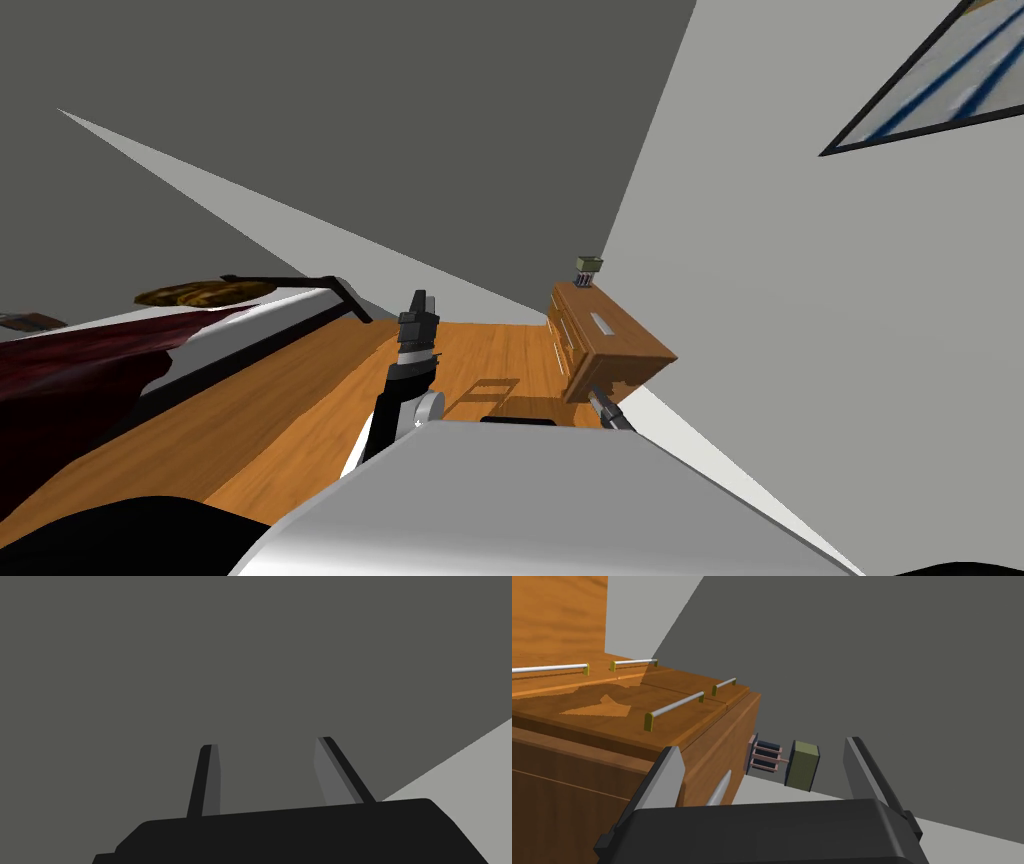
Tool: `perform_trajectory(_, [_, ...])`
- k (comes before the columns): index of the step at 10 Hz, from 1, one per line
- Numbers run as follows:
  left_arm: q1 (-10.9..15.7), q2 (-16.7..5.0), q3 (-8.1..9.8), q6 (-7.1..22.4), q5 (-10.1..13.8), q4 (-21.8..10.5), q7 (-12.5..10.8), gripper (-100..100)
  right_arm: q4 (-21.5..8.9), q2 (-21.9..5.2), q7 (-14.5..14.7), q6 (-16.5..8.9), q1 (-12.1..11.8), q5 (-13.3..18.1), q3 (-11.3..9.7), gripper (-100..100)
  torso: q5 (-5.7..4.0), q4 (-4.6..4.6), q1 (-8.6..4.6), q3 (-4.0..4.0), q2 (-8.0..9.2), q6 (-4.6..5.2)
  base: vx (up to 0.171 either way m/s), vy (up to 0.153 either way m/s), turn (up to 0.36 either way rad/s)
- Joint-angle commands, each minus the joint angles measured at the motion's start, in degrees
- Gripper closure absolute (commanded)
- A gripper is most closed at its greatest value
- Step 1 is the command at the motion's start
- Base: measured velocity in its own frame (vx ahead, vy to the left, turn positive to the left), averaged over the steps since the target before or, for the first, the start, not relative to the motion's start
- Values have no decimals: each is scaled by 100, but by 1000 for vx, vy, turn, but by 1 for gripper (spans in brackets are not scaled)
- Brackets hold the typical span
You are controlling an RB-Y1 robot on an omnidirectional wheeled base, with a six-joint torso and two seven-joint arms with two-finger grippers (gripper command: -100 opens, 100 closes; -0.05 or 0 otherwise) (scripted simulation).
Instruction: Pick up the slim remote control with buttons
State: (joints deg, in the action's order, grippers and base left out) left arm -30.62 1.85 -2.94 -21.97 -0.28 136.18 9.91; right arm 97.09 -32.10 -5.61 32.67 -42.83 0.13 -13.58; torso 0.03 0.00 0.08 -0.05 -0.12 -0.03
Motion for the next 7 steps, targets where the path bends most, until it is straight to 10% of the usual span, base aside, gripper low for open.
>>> perform_trajectory(1, [0,0,0,0,0,0,0,0,-216,-121,12,32,-57,-27,-65,-100,0,0,0,0,0,0,51,44,70])
perform_trajectory(7, [-1,0,1,0,0,0,0,0,-1112,-775,185,109,-396,-124,-595,-100,-1,-1,-7,-2,-2,4,62,49,100])
